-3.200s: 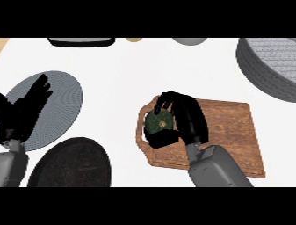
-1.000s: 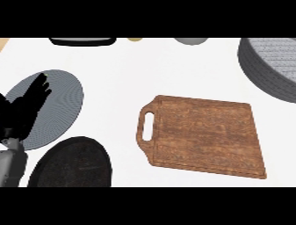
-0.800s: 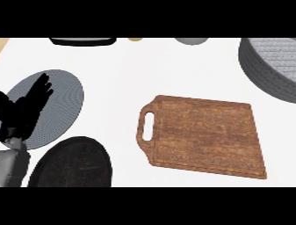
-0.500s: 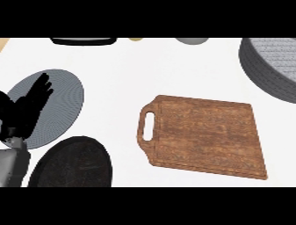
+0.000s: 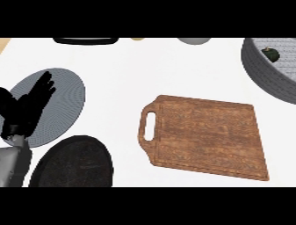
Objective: Pick the squash from the cutting board and place it in the basket
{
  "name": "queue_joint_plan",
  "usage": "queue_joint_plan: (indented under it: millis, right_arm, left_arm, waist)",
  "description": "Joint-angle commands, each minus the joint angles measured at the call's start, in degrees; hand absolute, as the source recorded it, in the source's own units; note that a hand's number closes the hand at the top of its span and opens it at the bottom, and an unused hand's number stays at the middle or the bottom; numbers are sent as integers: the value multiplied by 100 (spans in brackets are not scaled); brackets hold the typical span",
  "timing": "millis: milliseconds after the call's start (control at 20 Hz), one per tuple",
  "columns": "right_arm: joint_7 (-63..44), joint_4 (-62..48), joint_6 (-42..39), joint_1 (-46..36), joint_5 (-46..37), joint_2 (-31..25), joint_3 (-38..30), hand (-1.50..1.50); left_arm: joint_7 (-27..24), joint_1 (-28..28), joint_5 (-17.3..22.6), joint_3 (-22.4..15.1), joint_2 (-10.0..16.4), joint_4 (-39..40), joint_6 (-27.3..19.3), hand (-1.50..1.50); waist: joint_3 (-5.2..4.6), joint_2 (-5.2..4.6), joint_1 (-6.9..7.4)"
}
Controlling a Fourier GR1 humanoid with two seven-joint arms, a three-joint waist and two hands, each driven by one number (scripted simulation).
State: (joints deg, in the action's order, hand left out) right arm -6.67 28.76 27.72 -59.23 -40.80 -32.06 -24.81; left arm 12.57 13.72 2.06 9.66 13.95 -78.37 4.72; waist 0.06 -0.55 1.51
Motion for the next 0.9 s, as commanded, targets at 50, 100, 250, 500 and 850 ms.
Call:
queue_joint_plan:
  millis: [50,100,250,500,850]
  right_arm:
    - [937,-350,199,-10,436,-66,-327,-150]
    - [814,-261,306,-161,497,44,-364,-150]
    - [513,-338,414,-337,831,-286,-796,-150]
    - [919,19,260,60,1811,-734,-1695,-150]
    - [1098,162,-1262,1093,2710,-1481,-2246,-150]
  left_arm:
    - [-12,-82,16,-15,-84,-190,-46,0]
    - [-300,324,-53,92,21,587,2,0]
    - [-72,140,23,114,45,132,-16,0]
    - [292,-22,-56,-8,-35,-312,-162,0]
    - [350,-155,26,52,4,-363,-74,0]
  waist:
    - [2,-2,18]
    - [-2,-14,-48]
    - [0,-7,-13]
    - [8,46,-121]
    - [-1,72,-208]
